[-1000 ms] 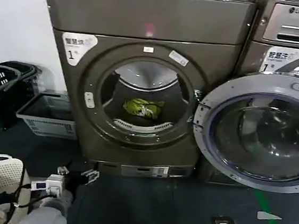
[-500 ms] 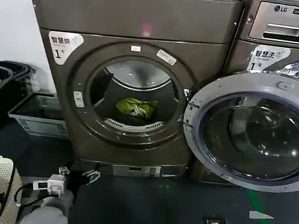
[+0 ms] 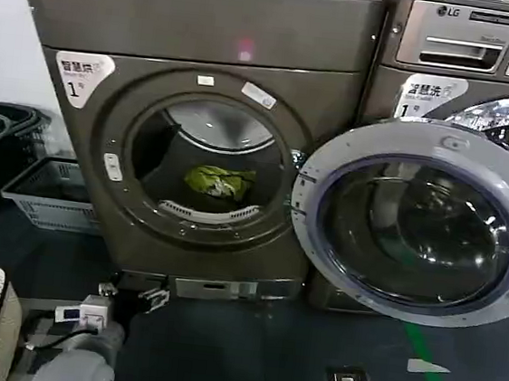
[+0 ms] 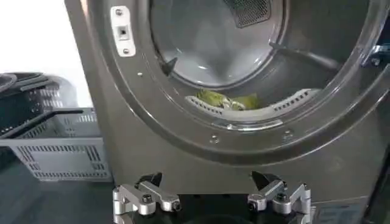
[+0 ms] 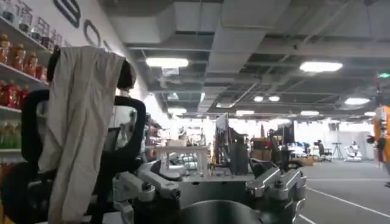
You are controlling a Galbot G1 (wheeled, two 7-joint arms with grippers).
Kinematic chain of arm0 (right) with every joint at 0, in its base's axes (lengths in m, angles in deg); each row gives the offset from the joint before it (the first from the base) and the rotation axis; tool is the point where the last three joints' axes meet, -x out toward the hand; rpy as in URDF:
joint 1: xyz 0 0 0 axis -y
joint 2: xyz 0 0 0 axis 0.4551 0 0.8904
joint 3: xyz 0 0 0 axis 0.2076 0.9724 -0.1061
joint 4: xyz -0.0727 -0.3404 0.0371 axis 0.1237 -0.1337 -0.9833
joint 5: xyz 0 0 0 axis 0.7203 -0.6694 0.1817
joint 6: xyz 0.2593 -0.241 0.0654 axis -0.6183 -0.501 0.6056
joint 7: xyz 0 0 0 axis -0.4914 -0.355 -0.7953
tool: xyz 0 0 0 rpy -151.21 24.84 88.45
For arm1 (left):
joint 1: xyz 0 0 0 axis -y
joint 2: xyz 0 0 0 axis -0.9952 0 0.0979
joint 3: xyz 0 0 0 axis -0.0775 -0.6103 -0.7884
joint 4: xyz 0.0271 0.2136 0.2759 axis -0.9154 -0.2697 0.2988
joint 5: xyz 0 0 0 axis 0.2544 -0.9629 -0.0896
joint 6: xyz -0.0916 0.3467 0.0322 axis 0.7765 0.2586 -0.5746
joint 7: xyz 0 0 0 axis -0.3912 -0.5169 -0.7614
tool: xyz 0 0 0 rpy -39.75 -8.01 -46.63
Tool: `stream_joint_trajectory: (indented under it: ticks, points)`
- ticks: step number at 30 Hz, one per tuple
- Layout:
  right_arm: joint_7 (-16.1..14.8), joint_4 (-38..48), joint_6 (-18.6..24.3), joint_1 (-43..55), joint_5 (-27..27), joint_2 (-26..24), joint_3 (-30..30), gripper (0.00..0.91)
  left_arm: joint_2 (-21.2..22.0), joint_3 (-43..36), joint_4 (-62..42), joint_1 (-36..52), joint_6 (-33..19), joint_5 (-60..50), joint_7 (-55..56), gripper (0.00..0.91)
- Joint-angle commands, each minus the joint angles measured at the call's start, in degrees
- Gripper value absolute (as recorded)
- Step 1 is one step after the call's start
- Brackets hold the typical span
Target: Grasp the clothes from the dryer.
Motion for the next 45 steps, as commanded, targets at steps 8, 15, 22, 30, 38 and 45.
stream_joint_trajectory:
  ticks: [8, 15, 22, 30, 38, 45]
  points:
    - [1.18, 0.05, 0.87, -0.03, 0.17, -0.21, -0.25, 0.907, -0.07, 0.15, 0.64, 0.16, 2.81, -0.17, 0.12, 0.907]
    - [1.80, -0.05, 1.63, -0.08, 1.23, 0.06, -0.55, 0.907, -0.04, 0.21, 0.78, 0.32, 2.81, -0.08, 0.35, 0.907]
    - [2.48, -0.07, 2.11, -0.17, 2.32, 0.41, -0.54, 0.907, -0.01, 0.11, 0.80, 0.26, 2.81, 0.23, 0.69, 0.907]
    - [2.66, 0.02, 2.35, -0.11, 2.29, 0.61, -0.28, 0.907, -0.02, 0.08, 0.64, 0.13, 2.81, 0.32, 0.86, 0.907]
    - [2.75, 0.15, 2.40, -0.02, 2.27, 0.56, -0.17, 0.907, -0.34, 0.09, 0.51, 0.21, 2.81, 1.01, 1.58, 0.907]
    - [2.74, -0.03, 2.40, -0.03, 2.25, 0.60, 0.15, 0.907, -0.31, -0.02, 0.50, 0.43, 2.81, 0.98, 1.58, 0.907]
